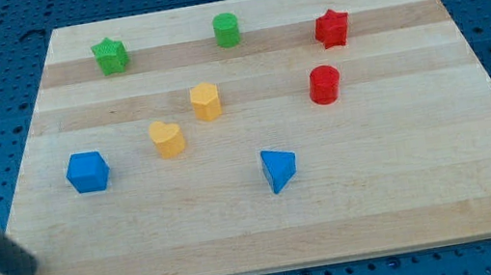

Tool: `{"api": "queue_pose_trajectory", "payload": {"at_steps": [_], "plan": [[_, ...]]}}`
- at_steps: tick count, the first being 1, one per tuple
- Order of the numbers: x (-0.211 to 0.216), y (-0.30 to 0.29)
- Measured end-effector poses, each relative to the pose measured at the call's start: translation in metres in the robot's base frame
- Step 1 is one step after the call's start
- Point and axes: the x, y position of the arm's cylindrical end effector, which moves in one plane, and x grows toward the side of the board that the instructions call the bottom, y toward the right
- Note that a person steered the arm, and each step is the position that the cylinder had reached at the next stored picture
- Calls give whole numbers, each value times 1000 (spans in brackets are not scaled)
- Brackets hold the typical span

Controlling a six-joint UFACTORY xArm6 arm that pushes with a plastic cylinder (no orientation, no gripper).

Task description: Push the blue cube towards up

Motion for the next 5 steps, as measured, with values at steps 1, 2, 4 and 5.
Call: {"api": "queue_pose_trajectory", "payload": {"at_steps": [1,2,4,5], "plan": [[-19,29],[-25,30],[-78,31],[-111,37]]}}
